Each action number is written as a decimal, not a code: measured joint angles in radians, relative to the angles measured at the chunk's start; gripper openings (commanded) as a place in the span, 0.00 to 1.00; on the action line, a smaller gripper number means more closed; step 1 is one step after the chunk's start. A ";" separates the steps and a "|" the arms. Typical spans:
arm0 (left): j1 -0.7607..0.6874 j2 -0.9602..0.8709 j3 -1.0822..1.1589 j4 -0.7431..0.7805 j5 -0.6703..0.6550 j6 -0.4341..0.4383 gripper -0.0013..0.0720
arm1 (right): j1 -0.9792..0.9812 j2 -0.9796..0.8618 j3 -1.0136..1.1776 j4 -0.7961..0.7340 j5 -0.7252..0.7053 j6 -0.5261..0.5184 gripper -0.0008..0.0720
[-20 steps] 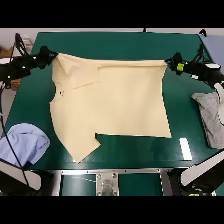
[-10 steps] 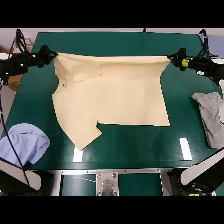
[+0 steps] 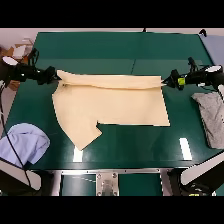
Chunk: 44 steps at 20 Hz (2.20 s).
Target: Fold the shirts.
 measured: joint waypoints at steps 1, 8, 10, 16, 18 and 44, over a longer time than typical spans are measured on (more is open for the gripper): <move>0.000 0.000 -0.016 0.012 -0.004 -0.006 0.05 | 0.000 0.003 -0.028 -0.010 0.007 0.005 0.03; -0.003 0.000 -0.066 0.036 -0.004 -0.021 0.66 | 0.005 0.009 -0.121 -0.036 0.013 0.013 0.43; -0.002 0.001 -0.062 0.035 -0.049 -0.038 0.69 | -0.004 0.011 -0.109 -0.036 0.029 0.017 0.44; 0.077 0.103 -0.095 0.085 -0.285 -0.111 0.68 | -0.100 0.147 -0.129 -0.108 0.136 0.036 0.44; 0.106 0.215 -0.217 0.135 -0.291 -0.133 0.68 | -0.140 0.266 -0.244 -0.163 0.134 0.038 0.44; -0.038 0.837 -1.277 -0.314 0.344 -0.027 0.05 | -0.050 0.834 -1.254 0.154 -0.524 0.034 0.04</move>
